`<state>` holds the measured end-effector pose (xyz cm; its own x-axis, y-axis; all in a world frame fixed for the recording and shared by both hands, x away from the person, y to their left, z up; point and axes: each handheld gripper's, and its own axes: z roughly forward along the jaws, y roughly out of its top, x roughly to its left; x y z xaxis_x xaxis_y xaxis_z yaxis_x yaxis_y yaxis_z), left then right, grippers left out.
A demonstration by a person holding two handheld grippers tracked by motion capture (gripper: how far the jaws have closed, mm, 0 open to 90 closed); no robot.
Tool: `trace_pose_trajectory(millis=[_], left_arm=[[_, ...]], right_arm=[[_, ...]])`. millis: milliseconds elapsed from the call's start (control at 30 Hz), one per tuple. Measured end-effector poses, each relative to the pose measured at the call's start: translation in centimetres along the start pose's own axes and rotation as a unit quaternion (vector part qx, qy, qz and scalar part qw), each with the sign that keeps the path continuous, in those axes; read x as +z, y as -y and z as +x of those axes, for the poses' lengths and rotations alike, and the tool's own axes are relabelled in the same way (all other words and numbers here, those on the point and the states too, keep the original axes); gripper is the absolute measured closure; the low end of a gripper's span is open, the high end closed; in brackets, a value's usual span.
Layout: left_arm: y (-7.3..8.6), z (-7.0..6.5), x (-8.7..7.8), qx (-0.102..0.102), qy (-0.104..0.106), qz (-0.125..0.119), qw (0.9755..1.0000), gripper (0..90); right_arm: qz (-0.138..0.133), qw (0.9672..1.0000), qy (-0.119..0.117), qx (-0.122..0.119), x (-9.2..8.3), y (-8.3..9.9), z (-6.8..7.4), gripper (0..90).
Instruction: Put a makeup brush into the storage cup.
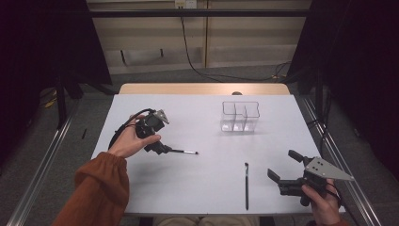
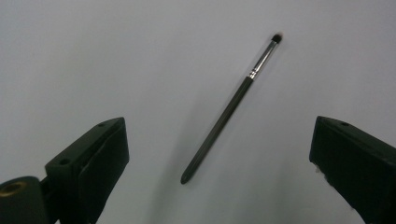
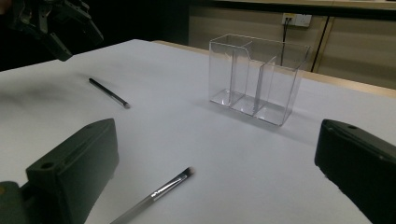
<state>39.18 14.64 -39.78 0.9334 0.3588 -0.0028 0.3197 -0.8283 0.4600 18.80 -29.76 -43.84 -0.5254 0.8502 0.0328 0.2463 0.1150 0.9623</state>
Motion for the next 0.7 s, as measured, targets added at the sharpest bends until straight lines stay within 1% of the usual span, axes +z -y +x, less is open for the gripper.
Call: trace_pose_trajectory(millis=[33, 67, 133, 200, 233, 333, 400, 433, 467, 567, 600, 633, 700], left_arm=[[0.0, 0.0, 0.1, 0.002, 0.006, -0.003, 1.0000, 5.0], [-0.1, 0.0, 0.2, 0.007, 0.007, -0.003, 0.9999, 5.1], [-0.1, -0.1, 0.5, 0.012, 0.016, 0.002, 0.9998, 5.8], [-0.1, 0.0, 0.8, 0.019, 0.015, 0.010, 0.9997, 6.2], [-0.1, 0.0, 1.0, 0.017, 0.019, 0.015, 0.9996, 6.3], [-0.1, 0.2, 1.5, 0.030, 0.022, 0.024, 0.9990, 8.6], [-0.1, 0.4, 1.9, 0.029, 0.019, 0.030, 0.9990, 10.1], [-0.1, 0.5, 2.1, 0.026, 0.023, 0.031, 0.9989, 11.9], [-0.1, 0.6, 2.2, 0.028, 0.025, 0.036, 0.9987, 14.2], [0.0, 0.8, 2.5, 0.027, 0.029, 0.036, 0.9986, 22.0], [0.0, 1.0, 2.7, 0.031, 0.026, 0.041, 0.9983, 23.4], [0.0, 1.0, 2.8, 0.030, 0.026, 0.042, 0.9983, 26.4], [0.0, 1.1, 3.0, 0.039, 0.027, 0.048, 0.9977, 32.4]], right_arm=[[0.000, 1.0000, 0.000, 0.000, 0.0, 0.0, 0.0, 0.0], [0.000, 1.0000, 0.000, 0.001, 0.0, 0.0, 0.0, 0.0], [0.001, 1.0000, 0.000, 0.001, 0.0, 0.0, 0.0, 0.0], [0.002, 1.0000, 0.000, -0.001, 0.0, 0.0, 0.0, 0.0], [0.001, 1.0000, -0.001, -0.001, 0.0, 0.0, 0.0, 0.0], [0.002, 1.0000, 0.000, -0.001, 0.0, 0.0, 0.0, 0.0], [0.002, 1.0000, -0.001, -0.001, 0.1, 0.0, 0.0, 0.0], [0.002, 1.0000, -0.001, -0.001, 0.1, 0.0, 0.0, 0.0], [0.002, 1.0000, -0.001, -0.001, 0.1, 0.0, 0.0, 0.0], [0.002, 1.0000, -0.002, -0.001, 0.1, 0.0, 0.0, 0.0], [0.002, 1.0000, -0.002, -0.001, 0.1, 0.0, 0.0, 0.0], [0.002, 1.0000, -0.002, -0.001, 0.1, 0.0, 0.0, 0.0], [0.003, 1.0000, -0.002, -0.001, 0.1, 0.0, 0.0, 0.0]])
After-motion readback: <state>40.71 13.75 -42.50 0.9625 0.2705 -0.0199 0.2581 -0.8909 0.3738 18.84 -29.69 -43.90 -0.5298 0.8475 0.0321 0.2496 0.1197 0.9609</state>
